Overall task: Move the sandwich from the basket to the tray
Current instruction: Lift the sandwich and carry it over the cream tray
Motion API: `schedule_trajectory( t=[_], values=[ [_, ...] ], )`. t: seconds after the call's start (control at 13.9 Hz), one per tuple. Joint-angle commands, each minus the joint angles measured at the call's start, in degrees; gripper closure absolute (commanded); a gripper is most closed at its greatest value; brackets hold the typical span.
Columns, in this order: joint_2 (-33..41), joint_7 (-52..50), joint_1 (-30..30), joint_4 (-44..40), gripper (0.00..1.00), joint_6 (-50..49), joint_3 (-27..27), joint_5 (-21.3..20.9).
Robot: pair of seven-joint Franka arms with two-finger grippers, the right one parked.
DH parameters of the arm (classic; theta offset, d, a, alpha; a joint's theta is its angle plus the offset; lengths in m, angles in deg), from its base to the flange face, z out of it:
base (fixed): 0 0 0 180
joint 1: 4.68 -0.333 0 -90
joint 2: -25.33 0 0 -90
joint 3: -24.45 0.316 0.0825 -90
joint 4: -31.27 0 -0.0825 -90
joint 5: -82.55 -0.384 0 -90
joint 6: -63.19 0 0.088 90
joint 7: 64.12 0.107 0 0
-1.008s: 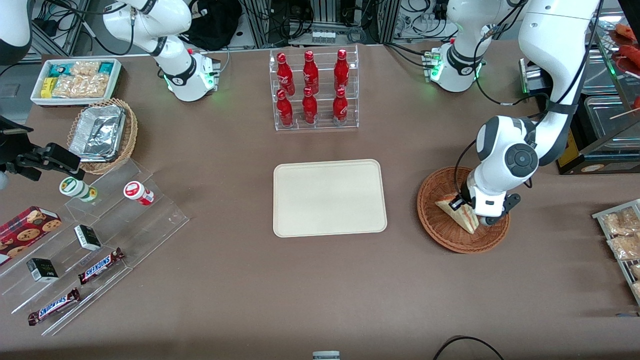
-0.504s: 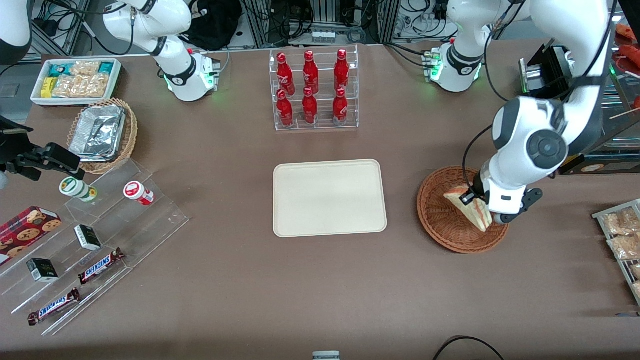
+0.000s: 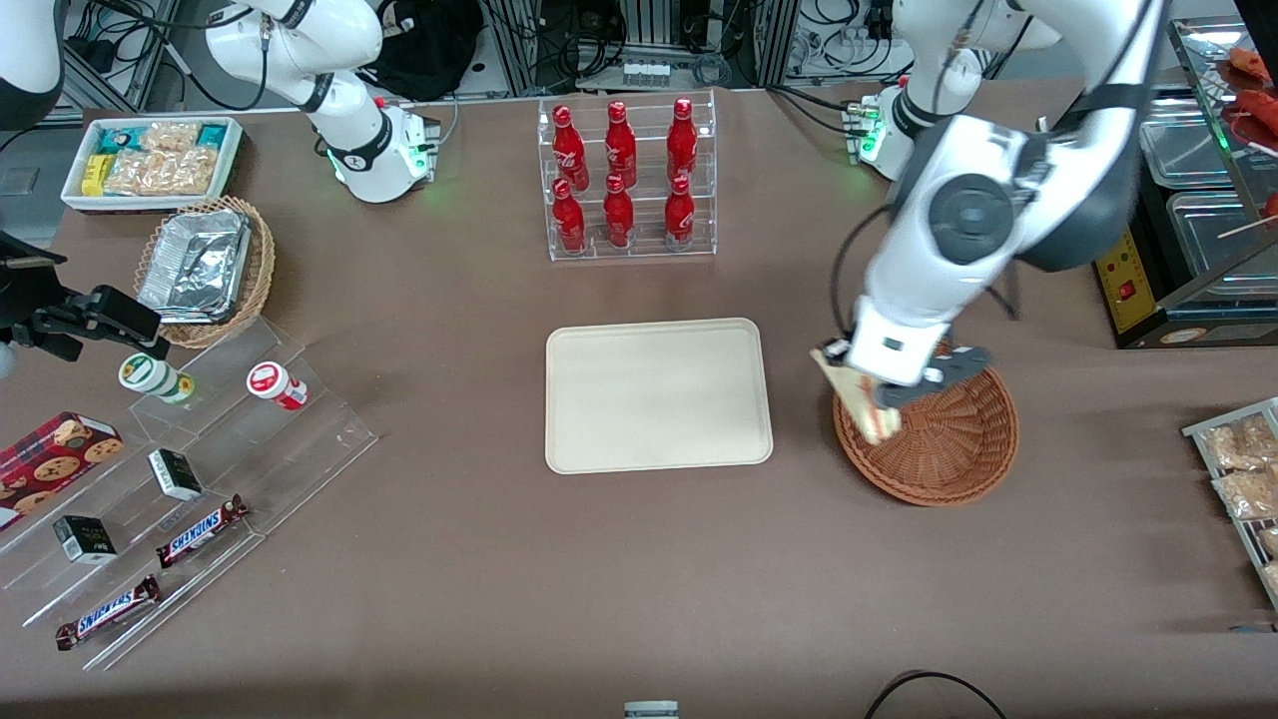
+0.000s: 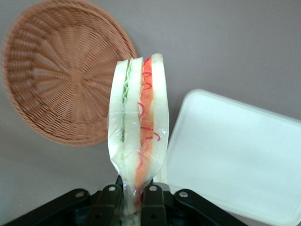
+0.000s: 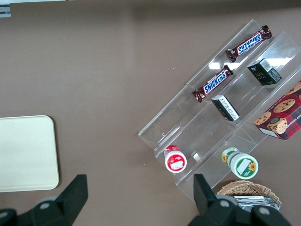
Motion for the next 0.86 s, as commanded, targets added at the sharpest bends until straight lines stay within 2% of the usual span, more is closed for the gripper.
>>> schedule_trajectory(
  t=[0.0, 0.43, 0.65, 0.79],
  values=[
    [-4.1, 0.5, 5.4, -2.6, 0.91, -0.7, 0.6, -0.5],
    [-16.5, -0.2, 13.5, -11.3, 0.91, 0.3, 0.6, -1.6],
    [-20.7, 0.1, 16.7, -11.8, 0.90, 10.0, 0.6, -1.6],
    [-21.0, 0.2, 18.8, -11.5, 0.89, 11.1, 0.6, -1.8]
  ],
)
